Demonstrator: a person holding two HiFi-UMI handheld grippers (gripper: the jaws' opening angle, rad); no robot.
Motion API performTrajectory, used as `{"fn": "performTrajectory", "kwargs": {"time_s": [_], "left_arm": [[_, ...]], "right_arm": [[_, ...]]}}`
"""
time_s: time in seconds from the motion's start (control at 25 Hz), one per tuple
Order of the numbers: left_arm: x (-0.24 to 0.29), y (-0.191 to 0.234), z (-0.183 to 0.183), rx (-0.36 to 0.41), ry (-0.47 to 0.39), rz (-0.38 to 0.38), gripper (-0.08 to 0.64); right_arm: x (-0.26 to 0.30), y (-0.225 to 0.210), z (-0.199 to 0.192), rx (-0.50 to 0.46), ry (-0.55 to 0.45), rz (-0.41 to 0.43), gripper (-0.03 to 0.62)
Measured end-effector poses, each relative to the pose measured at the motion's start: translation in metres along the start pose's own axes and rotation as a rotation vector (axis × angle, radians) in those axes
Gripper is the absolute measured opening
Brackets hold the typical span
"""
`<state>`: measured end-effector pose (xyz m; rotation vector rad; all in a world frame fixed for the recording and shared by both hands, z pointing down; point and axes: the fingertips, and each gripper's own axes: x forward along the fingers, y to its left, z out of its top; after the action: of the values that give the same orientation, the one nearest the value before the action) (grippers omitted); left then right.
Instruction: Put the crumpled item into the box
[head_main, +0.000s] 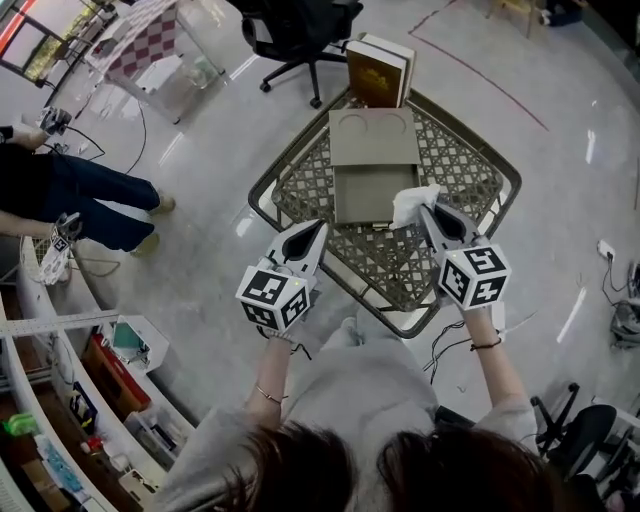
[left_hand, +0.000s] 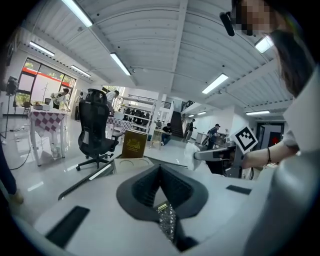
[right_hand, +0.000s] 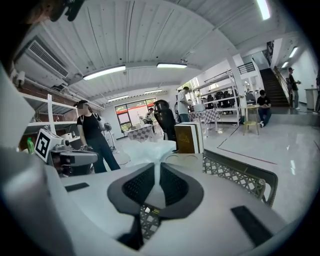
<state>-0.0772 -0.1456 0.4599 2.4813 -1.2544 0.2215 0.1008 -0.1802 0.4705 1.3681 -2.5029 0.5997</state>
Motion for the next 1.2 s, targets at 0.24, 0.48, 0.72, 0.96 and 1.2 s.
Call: {"fn": "performTrajectory", "kwargs": {"time_s": [0.24, 0.48, 0.72, 0.96, 1.2], "left_arm": [[0.016, 0.013, -0.005, -0.024, 0.015, 0.021, 0.017], [0.038, 0.028, -0.022, -0.059, 0.060, -0.005, 0.017], [0.057, 0.042, -0.044, -0.115, 0.117, -0.040, 0.017], [0.071, 0.053, -0.061, -0.145, 0.158, -0.048, 0.017], [0.087, 0.061, -0.073, -0.165, 0.197, -0.059, 0.017]], "right_arm": [[0.026, -0.006, -0.010, 0.004, 0.044, 0.027, 0.052], [0.059, -0.009, -0.030, 0.020, 0.118, 0.045, 0.052], [0.092, -0.014, -0.041, 0.033, 0.167, 0.042, 0.051], [0.119, -0.018, -0.054, 0.032, 0.210, 0.043, 0.052], [0.144, -0.025, -0.072, 0.053, 0.258, 0.025, 0.052]]}}
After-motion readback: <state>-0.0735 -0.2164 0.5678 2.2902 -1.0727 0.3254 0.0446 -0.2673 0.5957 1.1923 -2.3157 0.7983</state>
